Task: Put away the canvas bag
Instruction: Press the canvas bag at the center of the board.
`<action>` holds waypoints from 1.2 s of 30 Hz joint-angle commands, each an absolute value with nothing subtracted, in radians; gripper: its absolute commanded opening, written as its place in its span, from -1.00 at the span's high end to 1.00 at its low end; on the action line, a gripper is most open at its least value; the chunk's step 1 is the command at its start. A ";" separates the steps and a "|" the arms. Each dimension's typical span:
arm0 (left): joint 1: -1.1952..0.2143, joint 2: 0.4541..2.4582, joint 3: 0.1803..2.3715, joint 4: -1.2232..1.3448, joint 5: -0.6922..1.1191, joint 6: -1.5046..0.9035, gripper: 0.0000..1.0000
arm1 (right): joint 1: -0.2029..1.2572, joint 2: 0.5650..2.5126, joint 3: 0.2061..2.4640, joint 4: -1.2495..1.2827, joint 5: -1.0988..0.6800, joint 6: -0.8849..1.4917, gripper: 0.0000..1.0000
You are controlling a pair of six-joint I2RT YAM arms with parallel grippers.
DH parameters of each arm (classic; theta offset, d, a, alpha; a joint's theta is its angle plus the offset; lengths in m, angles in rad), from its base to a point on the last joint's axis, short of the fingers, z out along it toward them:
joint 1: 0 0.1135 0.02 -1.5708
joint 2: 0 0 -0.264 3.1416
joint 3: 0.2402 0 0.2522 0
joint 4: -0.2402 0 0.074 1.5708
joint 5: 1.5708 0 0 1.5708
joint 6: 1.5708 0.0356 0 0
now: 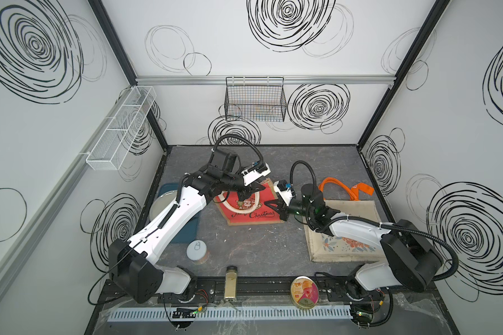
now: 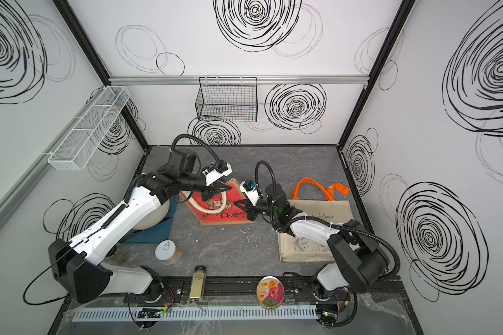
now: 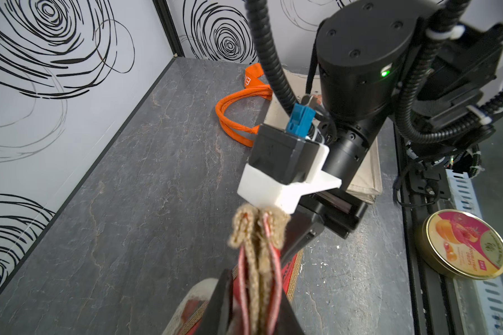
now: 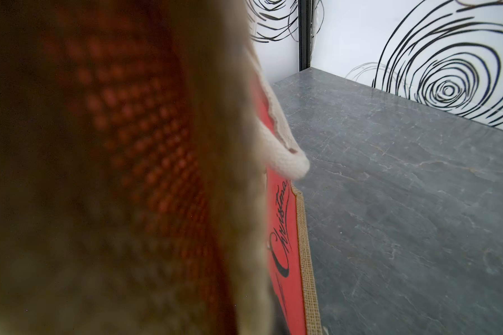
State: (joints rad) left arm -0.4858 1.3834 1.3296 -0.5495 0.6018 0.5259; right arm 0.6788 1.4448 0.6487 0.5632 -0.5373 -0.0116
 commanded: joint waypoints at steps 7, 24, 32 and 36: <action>-0.476 1.311 1.319 -0.388 0.682 0.500 1.00 | 0.696 1.459 0.621 0.520 -0.508 0.026 -0.56; -0.474 1.302 1.290 -0.310 0.653 0.444 1.00 | 0.755 1.481 0.509 0.646 -0.479 0.080 0.57; -0.474 1.311 1.292 -0.280 0.655 0.414 1.00 | 0.778 1.490 0.459 0.705 -0.446 0.116 0.33; -0.488 1.308 1.272 -0.210 0.558 0.345 0.86 | 0.792 1.476 0.465 0.711 -0.457 0.165 1.00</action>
